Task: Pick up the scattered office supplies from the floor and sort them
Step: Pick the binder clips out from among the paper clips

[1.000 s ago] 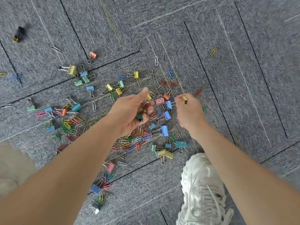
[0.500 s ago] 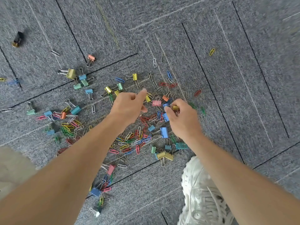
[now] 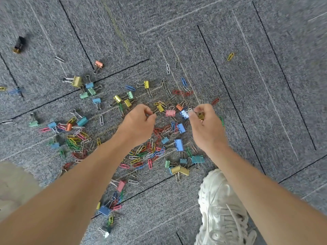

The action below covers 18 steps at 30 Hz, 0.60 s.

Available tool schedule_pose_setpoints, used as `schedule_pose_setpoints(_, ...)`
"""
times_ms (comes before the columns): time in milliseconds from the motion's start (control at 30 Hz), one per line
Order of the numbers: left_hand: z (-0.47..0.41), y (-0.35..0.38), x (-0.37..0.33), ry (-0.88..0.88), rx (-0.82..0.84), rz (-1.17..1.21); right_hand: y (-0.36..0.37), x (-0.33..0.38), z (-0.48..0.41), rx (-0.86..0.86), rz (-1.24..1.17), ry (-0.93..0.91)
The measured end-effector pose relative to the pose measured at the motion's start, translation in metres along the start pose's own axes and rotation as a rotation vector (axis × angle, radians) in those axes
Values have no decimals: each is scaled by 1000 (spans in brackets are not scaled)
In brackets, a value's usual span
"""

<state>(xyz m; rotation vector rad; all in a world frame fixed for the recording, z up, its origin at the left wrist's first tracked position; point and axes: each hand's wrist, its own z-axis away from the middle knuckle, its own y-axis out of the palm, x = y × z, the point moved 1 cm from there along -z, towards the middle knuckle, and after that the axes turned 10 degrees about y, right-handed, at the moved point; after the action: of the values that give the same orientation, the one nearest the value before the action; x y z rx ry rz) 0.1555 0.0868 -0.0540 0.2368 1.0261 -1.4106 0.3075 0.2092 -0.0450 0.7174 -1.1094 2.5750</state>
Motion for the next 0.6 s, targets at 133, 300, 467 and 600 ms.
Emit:
schedule_pose_setpoints(133, 3, 5, 4, 19, 32, 19, 11, 4, -8, -18, 146, -29)
schedule_pose_setpoints(300, 3, 1, 4, -18, 39, 72, 11, 6, -11, -31, 17, -47)
schedule_pose_setpoints(467, 5, -6, 12, -79, -51, 65, 2, 0, -1, 138, -433, 147)
schedule_pose_setpoints(600, 7, -7, 15, -102, -103, -116, -4, 3, 5, 297, -874, 389)
